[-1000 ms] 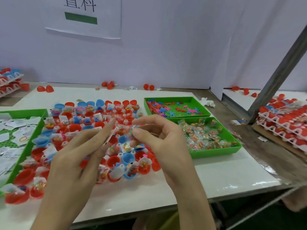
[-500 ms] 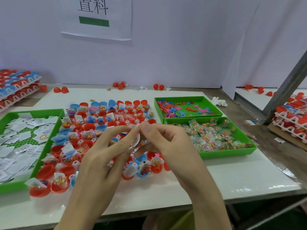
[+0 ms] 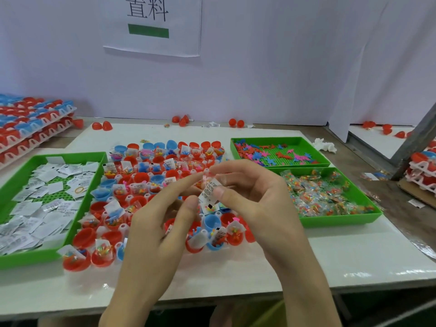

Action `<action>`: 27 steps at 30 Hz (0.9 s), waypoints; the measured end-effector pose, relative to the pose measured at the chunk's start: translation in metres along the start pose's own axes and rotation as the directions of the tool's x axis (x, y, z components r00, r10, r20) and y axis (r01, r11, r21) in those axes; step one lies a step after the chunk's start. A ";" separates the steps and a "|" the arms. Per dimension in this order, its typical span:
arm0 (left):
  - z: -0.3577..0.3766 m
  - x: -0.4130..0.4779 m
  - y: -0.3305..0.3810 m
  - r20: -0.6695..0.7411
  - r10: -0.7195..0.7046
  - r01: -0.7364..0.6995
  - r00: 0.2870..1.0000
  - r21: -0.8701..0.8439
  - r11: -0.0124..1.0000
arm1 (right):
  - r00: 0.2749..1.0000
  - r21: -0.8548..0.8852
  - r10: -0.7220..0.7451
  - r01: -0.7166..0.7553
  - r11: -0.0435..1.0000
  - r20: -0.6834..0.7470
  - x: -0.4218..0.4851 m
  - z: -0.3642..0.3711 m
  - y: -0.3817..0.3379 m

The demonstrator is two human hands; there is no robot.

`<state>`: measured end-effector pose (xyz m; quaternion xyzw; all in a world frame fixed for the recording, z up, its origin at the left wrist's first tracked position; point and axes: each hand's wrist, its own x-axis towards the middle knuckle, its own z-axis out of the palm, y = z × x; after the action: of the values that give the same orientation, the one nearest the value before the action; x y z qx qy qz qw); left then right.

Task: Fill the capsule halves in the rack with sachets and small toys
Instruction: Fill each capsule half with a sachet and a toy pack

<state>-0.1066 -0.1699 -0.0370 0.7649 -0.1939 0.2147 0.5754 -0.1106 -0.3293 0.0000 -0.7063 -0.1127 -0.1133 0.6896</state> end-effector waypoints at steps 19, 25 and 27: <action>0.014 0.001 0.015 -0.267 -0.076 0.037 0.961 -0.148 0.988 | 0.995 -0.112 -0.077 0.083 0.990 0.058 0.002 0.008 0.003; 0.011 0.001 0.014 -0.200 -0.063 0.031 0.978 -0.162 0.986 | 0.993 -0.081 -0.105 0.109 0.991 0.058 0.003 0.007 0.003; 0.010 0.001 0.014 -0.172 -0.040 0.014 0.984 -0.146 0.989 | 0.992 -0.083 -0.113 0.118 0.990 0.057 0.003 0.006 0.004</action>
<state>-0.1123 -0.1828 -0.0276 0.7020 -0.1474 0.2586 0.6470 -0.1069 -0.3230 -0.0029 -0.7305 -0.1665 -0.1391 0.6475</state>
